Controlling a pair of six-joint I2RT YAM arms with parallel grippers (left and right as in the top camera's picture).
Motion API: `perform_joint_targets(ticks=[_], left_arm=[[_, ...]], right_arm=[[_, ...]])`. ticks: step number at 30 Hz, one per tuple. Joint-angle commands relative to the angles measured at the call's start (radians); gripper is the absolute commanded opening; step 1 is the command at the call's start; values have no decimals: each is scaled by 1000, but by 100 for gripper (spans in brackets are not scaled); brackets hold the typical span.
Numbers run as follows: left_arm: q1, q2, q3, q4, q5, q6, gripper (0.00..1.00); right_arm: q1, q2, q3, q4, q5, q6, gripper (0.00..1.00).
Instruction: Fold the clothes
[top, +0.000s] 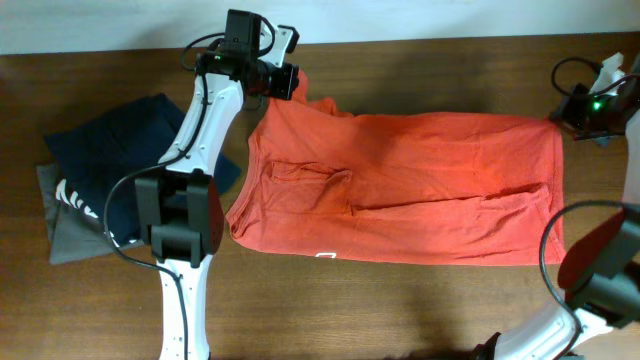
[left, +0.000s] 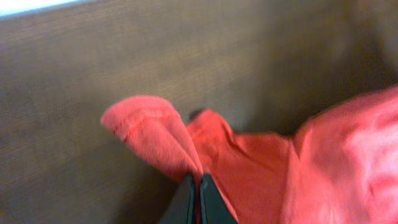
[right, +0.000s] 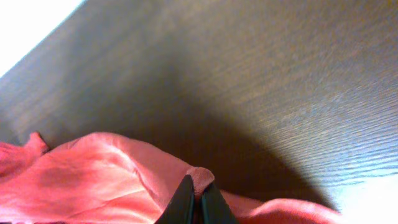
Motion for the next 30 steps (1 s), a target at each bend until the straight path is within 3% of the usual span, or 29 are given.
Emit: perform_joint_targets(ticks=[1,6,9,13,18,24,28,30], left_arm=[[5,-61,13,-67,7,44,0],[5,-68,13,-204,-5,96,1],[5,-68,13,-269,-93,109,1],[5,-68,13,-306,-177,121,1],[5,-68,13,-327,-181,136,5],[6,-68,13,-353,-186,135,29],[5,-68,13,-340,-206,135,51],[4,-66,13,-304,-192,135,56]], right_arm=[[-10,-130,8,-15,4,-20,8],[-14,-158,8,-140,125,-19,9],[-14,-156,7,-209,221,-19,8],[-25,-156,7,-198,271,44,7],[-55,-156,7,-188,282,80,8],[-51,-156,7,-189,283,60,8],[-52,-156,7,-188,283,60,8],[-52,-156,7,-188,283,60,8]])
